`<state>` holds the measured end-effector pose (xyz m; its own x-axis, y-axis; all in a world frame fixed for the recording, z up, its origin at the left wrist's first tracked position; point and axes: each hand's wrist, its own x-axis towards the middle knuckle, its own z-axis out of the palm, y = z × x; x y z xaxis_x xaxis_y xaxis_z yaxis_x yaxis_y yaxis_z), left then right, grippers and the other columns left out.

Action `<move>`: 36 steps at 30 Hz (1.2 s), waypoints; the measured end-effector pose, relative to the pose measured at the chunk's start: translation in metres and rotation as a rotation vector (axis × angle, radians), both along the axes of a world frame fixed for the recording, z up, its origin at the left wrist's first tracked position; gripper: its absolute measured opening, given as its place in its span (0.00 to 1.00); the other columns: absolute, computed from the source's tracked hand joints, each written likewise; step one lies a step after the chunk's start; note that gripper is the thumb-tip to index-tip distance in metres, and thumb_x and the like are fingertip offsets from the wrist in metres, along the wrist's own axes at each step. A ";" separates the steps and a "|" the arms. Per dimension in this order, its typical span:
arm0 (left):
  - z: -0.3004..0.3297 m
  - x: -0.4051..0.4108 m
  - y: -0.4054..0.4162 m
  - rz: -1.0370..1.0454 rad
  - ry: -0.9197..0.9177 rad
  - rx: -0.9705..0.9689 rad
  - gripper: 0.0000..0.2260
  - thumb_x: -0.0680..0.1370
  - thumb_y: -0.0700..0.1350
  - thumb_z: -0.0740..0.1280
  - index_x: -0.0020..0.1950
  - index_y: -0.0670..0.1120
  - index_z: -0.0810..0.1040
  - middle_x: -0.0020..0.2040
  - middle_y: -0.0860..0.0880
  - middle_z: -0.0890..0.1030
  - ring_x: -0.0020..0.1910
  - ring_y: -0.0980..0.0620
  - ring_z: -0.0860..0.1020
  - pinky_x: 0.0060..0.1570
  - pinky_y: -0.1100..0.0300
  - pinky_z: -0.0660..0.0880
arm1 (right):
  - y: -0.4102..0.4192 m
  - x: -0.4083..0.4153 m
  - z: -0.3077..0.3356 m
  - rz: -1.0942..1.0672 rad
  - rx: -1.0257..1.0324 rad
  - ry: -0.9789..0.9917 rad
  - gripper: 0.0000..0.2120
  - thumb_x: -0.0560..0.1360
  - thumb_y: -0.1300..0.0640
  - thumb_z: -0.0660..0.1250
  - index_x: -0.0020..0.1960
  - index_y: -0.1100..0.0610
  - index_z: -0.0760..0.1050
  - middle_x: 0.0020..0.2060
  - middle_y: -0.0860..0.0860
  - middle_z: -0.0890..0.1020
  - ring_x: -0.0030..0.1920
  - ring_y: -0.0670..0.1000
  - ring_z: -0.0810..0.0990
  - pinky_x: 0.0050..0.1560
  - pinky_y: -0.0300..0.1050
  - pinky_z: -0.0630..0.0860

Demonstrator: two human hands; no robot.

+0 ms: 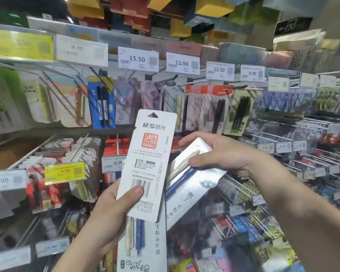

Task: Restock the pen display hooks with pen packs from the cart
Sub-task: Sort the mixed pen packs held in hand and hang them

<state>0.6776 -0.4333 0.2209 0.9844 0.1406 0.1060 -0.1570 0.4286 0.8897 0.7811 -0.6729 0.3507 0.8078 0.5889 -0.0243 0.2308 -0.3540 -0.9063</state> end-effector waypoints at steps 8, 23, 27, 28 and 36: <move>0.004 -0.017 -0.076 0.027 0.021 -0.114 0.36 0.59 0.53 0.85 0.63 0.42 0.81 0.56 0.40 0.86 0.47 0.45 0.87 0.41 0.54 0.84 | -0.090 -0.045 -0.027 -0.284 0.233 -0.024 0.11 0.73 0.67 0.76 0.50 0.53 0.83 0.47 0.56 0.87 0.44 0.57 0.87 0.47 0.52 0.83; 0.005 -0.075 -0.118 0.225 0.083 -0.204 0.16 0.79 0.43 0.66 0.66 0.43 0.80 0.59 0.42 0.86 0.54 0.45 0.86 0.52 0.49 0.84 | -0.138 -0.105 -0.080 -0.487 0.600 0.037 0.09 0.76 0.66 0.73 0.53 0.56 0.80 0.39 0.52 0.87 0.37 0.52 0.86 0.34 0.46 0.82; 0.008 -0.079 -0.109 0.233 0.105 -0.199 0.13 0.82 0.40 0.64 0.66 0.43 0.79 0.59 0.42 0.86 0.51 0.45 0.87 0.50 0.49 0.85 | -0.138 -0.110 -0.084 -0.564 0.648 0.071 0.08 0.77 0.63 0.73 0.54 0.55 0.80 0.41 0.55 0.86 0.37 0.55 0.86 0.31 0.46 0.82; 0.008 -0.080 -0.106 0.240 0.115 -0.197 0.14 0.82 0.41 0.65 0.67 0.43 0.79 0.59 0.41 0.86 0.52 0.44 0.86 0.50 0.48 0.85 | -0.138 -0.109 -0.086 -0.592 0.665 0.091 0.08 0.77 0.62 0.73 0.55 0.55 0.80 0.42 0.56 0.86 0.36 0.55 0.86 0.30 0.46 0.81; 0.010 -0.092 -0.083 0.182 0.151 -0.079 0.12 0.82 0.39 0.66 0.66 0.44 0.79 0.57 0.42 0.87 0.51 0.43 0.86 0.51 0.48 0.81 | -0.097 -0.117 -0.103 -0.330 0.883 0.518 0.23 0.74 0.60 0.67 0.68 0.66 0.76 0.60 0.64 0.84 0.49 0.58 0.87 0.43 0.49 0.85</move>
